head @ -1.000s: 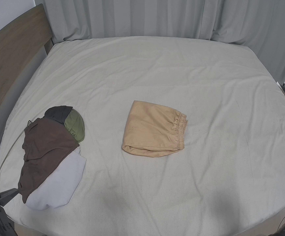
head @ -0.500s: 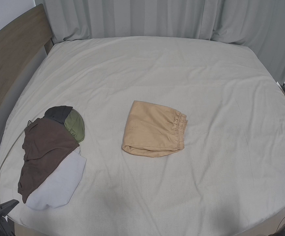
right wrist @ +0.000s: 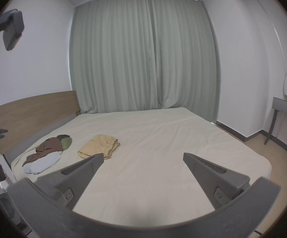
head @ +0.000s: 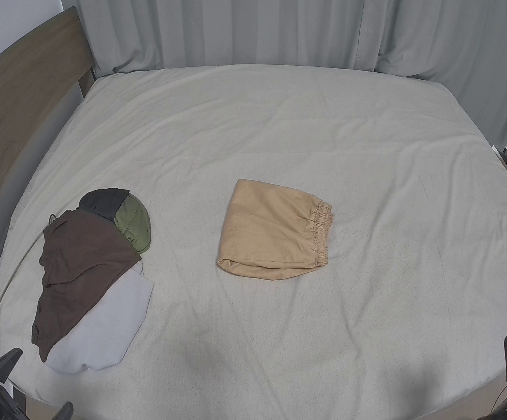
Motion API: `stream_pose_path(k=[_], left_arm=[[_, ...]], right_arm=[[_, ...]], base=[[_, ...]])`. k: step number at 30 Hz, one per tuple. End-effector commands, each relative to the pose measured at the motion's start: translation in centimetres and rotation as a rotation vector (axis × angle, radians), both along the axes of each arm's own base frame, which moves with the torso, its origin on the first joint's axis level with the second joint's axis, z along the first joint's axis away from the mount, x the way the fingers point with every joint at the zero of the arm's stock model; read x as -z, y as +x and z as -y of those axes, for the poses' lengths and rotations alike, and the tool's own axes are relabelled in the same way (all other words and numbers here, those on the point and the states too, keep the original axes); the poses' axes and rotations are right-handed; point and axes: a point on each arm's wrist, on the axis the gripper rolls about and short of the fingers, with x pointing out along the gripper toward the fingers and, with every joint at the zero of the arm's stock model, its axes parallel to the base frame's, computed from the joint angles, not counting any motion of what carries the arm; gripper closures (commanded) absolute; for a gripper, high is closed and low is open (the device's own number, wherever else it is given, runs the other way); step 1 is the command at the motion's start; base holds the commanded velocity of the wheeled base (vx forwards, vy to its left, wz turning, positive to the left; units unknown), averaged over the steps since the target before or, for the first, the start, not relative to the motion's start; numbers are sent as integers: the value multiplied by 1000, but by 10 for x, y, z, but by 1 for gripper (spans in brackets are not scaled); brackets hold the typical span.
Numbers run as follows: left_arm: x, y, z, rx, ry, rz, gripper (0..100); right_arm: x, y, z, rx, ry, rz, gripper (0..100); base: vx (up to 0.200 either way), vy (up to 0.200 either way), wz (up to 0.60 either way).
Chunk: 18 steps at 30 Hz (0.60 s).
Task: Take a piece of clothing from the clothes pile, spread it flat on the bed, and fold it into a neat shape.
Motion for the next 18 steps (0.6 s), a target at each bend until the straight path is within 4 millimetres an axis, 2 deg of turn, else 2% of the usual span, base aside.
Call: stream_pose_path(k=[1,7,15,18], left_arm=[[6,2,1,-60,-7,-31,0],[8,-6,2,-155,-21,57,0],[7,-5,-1,-276,-26,59,0],[10,-5,-3,-399,-38,36,0]], right_arm=[[6,2,0,28,-4,-35,0],[8,-5,-1,117,-56,30,0],[8,-4,-1,110,-41,22,0],[8,-4,-2,55,-5,24,0]], base=[[0,0,0],[0,0,0],[0,0,0],[0,0,0]])
